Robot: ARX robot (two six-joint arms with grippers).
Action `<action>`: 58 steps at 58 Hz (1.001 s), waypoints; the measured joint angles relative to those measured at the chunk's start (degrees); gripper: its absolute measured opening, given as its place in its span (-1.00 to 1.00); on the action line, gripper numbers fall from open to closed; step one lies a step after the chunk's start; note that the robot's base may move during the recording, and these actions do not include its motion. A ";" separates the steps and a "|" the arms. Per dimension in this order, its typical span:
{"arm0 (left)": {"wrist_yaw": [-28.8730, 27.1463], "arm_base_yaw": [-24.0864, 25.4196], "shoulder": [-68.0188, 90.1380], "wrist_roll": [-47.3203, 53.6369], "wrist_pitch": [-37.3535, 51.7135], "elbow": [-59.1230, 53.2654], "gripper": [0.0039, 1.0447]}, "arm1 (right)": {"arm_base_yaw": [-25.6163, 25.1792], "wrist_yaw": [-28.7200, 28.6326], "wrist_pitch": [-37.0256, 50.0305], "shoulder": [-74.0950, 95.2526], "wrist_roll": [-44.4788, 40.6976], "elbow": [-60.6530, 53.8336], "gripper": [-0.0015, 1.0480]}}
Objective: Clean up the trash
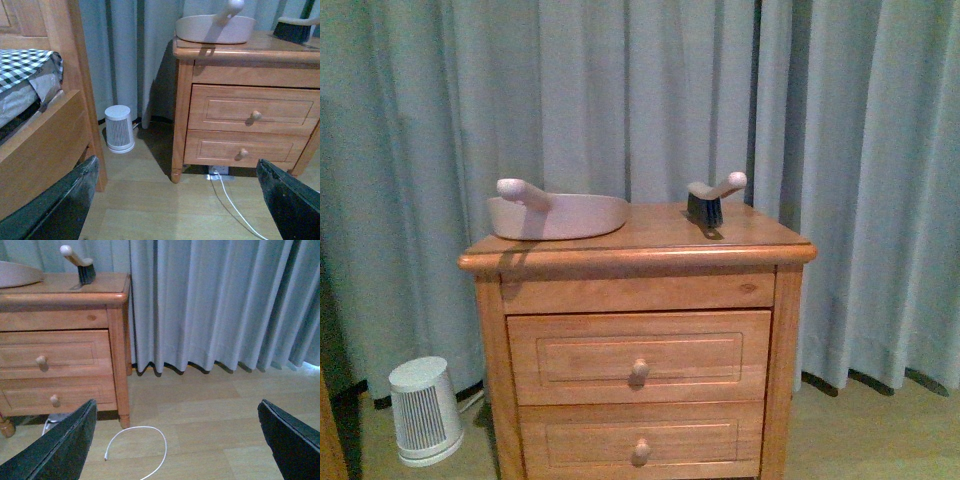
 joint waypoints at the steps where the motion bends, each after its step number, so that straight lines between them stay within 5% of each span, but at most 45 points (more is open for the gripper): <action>1: 0.00 0.00 0.00 0.00 0.00 0.00 0.86 | 0.00 -0.02 0.00 0.02 0.00 0.00 0.86; 58: 0.00 0.00 0.02 0.00 0.00 0.00 0.86 | 0.00 -0.02 0.00 0.00 0.00 0.00 0.86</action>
